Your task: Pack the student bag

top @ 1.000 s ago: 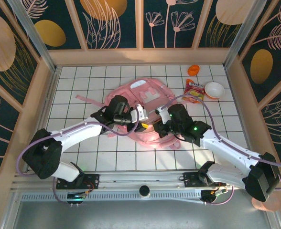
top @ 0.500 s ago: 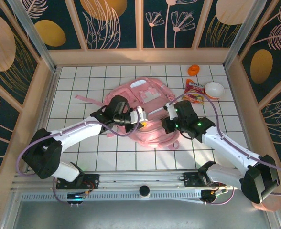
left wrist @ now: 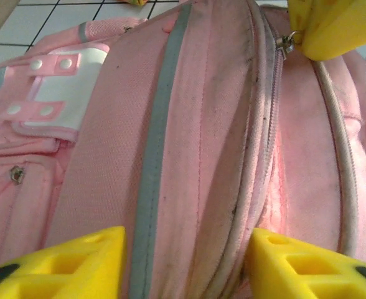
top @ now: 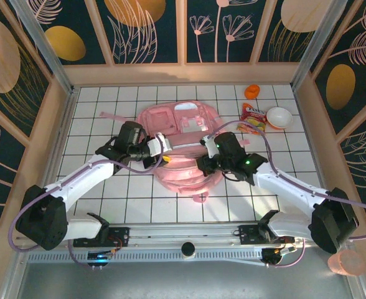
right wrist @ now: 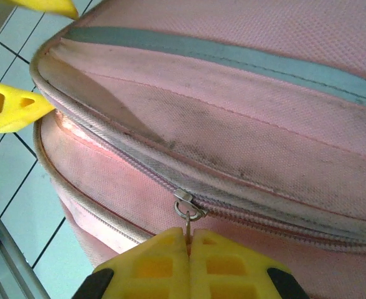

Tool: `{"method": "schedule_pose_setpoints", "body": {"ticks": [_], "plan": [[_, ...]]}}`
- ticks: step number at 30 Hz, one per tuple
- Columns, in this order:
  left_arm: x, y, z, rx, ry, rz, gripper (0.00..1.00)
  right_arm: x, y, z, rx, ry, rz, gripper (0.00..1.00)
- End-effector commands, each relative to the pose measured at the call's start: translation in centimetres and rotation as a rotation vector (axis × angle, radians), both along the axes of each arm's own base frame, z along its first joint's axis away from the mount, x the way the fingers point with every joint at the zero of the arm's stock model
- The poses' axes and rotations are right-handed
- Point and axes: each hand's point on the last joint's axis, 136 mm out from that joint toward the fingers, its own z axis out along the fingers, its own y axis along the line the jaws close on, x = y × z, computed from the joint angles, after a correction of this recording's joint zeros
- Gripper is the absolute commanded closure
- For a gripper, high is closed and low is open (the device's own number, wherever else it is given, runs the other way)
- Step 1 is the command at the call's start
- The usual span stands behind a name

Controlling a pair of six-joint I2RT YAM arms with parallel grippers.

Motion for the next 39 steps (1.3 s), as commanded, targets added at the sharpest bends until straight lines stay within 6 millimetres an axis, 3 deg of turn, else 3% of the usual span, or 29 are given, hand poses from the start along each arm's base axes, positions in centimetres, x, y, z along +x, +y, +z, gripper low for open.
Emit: {"method": "schedule_pose_setpoints", "body": {"ticks": [1,7,10,14,16,18,20,24,28,39], "plan": [[-0.5,-1.6,1.2,0.048,-0.063,-0.049,0.38,0.5,1.1,1.6,0.048,-0.011,0.003,1.0],[-1.3,-5.7,0.9,0.033,-0.092,-0.131,0.37,0.5,1.0,2.0,0.047,-0.021,0.005,1.0],[-0.9,-7.5,1.0,0.01,-0.104,-0.145,0.43,0.4,0.8,2.3,0.053,-0.028,0.002,1.0],[-0.2,-8.4,-0.1,0.033,-0.074,-0.149,0.5,0.4,0.4,2.8,0.068,-0.04,-0.009,1.0],[-0.1,-8.1,-0.7,0.058,-0.065,-0.138,0.6,0.6,-0.1,2.7,0.065,-0.035,-0.023,1.0],[0.0,-7.3,-0.9,0.08,-0.082,-0.114,0.88,1.5,-1.7,1.7,0.02,-0.012,-0.093,1.0],[-0.1,-6.0,-1.1,0.091,-0.103,-0.081,1.0,2.6,-4.2,0.4,-0.047,0.019,-0.193,1.0],[0.4,-2.9,-0.9,0.078,-0.066,-0.026,1.0,3.9,-7.6,-0.6,-0.123,0.036,-0.314,1.0],[-0.3,-1.2,-0.6,0.073,-0.072,-0.044,1.0,5.4,-9.3,-0.5,-0.132,0.021,-0.396,1.0],[-4.4,-2.7,0.9,-0.055,-0.039,-0.269,1.0,9.7,-8.0,0.4,-0.029,-0.044,-0.369,1.0]]}}
